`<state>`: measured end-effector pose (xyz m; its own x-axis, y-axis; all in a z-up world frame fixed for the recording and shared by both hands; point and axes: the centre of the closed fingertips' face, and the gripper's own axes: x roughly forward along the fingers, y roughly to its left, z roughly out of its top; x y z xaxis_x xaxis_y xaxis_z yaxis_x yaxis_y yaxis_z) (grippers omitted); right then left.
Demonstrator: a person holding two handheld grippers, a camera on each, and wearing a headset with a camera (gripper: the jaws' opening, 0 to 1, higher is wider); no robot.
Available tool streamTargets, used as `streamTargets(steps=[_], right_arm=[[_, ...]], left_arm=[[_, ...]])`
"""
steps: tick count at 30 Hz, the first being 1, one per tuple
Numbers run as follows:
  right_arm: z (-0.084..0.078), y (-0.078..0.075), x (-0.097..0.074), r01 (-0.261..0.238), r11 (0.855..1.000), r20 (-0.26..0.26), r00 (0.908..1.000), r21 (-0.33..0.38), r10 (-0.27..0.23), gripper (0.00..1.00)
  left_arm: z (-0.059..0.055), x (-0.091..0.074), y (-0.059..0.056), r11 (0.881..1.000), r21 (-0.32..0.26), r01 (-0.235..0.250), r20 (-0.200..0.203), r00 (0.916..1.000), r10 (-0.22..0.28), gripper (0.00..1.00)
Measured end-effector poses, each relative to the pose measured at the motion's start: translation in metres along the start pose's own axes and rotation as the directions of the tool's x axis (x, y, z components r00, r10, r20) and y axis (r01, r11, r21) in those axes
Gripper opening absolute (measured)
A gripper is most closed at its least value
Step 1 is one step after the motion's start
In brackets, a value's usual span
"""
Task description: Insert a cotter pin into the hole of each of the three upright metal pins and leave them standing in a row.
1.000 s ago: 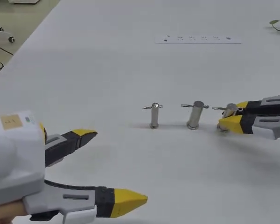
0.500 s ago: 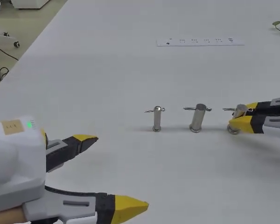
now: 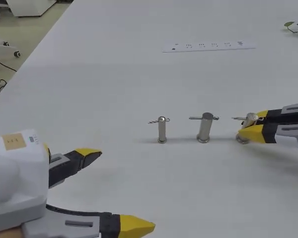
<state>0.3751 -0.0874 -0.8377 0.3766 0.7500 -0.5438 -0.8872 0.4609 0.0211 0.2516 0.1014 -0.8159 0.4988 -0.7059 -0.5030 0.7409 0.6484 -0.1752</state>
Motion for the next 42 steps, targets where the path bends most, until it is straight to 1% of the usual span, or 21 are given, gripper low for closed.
streamTargets(steps=[3,4,5,7,8,10,11,13,15,17,21,24,26,30,32,33,35,36,37,38,42], right_arm=[[0.0,0.0,0.0,-0.003,1.0,-0.008,1.0,0.014,0.003,0.15],[-0.001,0.0,0.0,-0.002,1.0,-0.016,0.9999,0.005,0.002,0.15],[-0.003,0.0,0.0,-0.001,1.0,-0.03,0.9996,0.001,0.001,0.15],[-0.005,0.001,0.0,-0.001,1.0,-0.037,0.9993,0.005,0.001,0.18],[-0.005,0.0,0.0,0.005,1.0,-0.033,0.9994,0.011,-0.004,0.2],[-0.002,-0.001,-0.003,0.018,0.998,-0.007,0.9998,0.059,-0.017,0.25],[-0.003,-0.001,-0.005,0.026,0.995,-0.008,0.9996,0.096,-0.026,0.29],[-0.002,-0.003,-0.01,0.048,0.994,-0.006,0.9988,0.094,-0.048,0.33],[-0.002,-0.002,-0.015,0.053,0.992,-0.006,0.9986,0.112,-0.053,0.35],[0.001,0.001,-0.021,0.062,0.99,0.009,0.9979,0.127,-0.064,0.39],[0.007,0.01,-0.031,0.073,0.988,0.023,0.9968,0.139,-0.077,0.45],[0.008,0.016,-0.037,0.085,0.985,0.019,0.9959,0.153,-0.089,0.54],[0.007,0.018,-0.042,0.101,0.974,0.016,0.9942,0.202,-0.106,0.6],[0.01,0.027,-0.05,0.109,0.969,0.03,0.9924,0.22,-0.119,0.71],[0.015,0.034,-0.053,0.106,0.961,0.052,0.991,0.254,-0.123,0.74],[0.017,0.039,-0.055,0.104,0.96,0.06,0.9906,0.258,-0.123,0.76],[0.017,0.044,-0.057,0.119,0.956,0.046,0.9896,0.268,-0.136,0.83],[0.016,0.048,-0.058,0.132,0.955,0.029,0.9891,0.265,-0.145,0.89],[0.016,0.05,-0.06,0.146,0.957,0.025,0.9873,0.252,-0.157,0.95],[0.016,0.053,-0.062,0.155,0.956,0.016,0.9863,0.251,-0.164,0.98],[0.016,0.066,-0.069,0.158,0.948,0.003,0.9863,0.277,-0.165,1.0]], left_arm=[[0.002,0.0,-0.002,1.0,0.007,0.003,0.0,1.0,-0.003,0.94],[0.002,0.0,-0.003,1.0,0.0,0.005,-0.003,1.0,-0.005,0.92],[0.001,0.0,-0.002,1.0,-0.007,0.001,-0.004,1.0,-0.001,0.93],[0.002,0.0,-0.002,1.0,-0.009,-0.004,-0.003,1.0,0.004,0.93],[0.002,-0.001,-0.002,1.0,-0.011,-0.005,-0.003,1.0,0.005,0.93],[0.003,-0.001,-0.002,1.0,-0.012,-0.009,0.001,1.0,0.009,0.94],[0.004,-0.002,-0.002,1.0,-0.01,-0.013,0.005,0.9999,0.013,0.94],[0.006,-0.003,-0.001,1.0,-0.014,-0.019,0.014,0.9997,0.019,0.95],[0.009,-0.003,-0.001,0.999,-0.022,-0.025,0.03,0.9992,0.025,0.95],[0.01,-0.004,0.0,0.999,-0.031,-0.025,0.041,0.9988,0.026,0.96],[0.013,-0.004,0.001,0.998,-0.052,-0.027,0.054,0.9981,0.03,0.99],[0.014,-0.004,0.0,0.998,-0.066,-0.017,0.063,0.9978,0.021,0.98],[0.015,-0.004,-0.001,0.997,-0.07,-0.014,0.065,0.9977,0.019,0.99],[0.018,-0.005,-0.003,0.997,-0.08,0.0,0.075,0.9972,0.006,0.99],[0.02,-0.005,-0.004,0.997,-0.082,0.006,0.078,0.997,0.0,0.99],[0.02,-0.005,-0.004,0.996,-0.085,0.008,0.08,0.9968,-0.001,0.99],[0.023,-0.006,-0.004,0.996,-0.092,0.007,0.086,0.9963,0.001,0.99],[0.024,-0.006,-0.003,0.995,-0.095,0.007,0.091,0.9959,0.002,0.99],[0.026,-0.006,-0.003,0.995,-0.099,0.008,0.095,0.9955,0.001,0.99],[0.027,-0.005,-0.003,0.995,-0.1,0.01,0.098,0.9952,0.0,0.99],[0.031,-0.005,-0.003,0.995,-0.101,0.013,0.105,0.9945,-0.002,0.99]])
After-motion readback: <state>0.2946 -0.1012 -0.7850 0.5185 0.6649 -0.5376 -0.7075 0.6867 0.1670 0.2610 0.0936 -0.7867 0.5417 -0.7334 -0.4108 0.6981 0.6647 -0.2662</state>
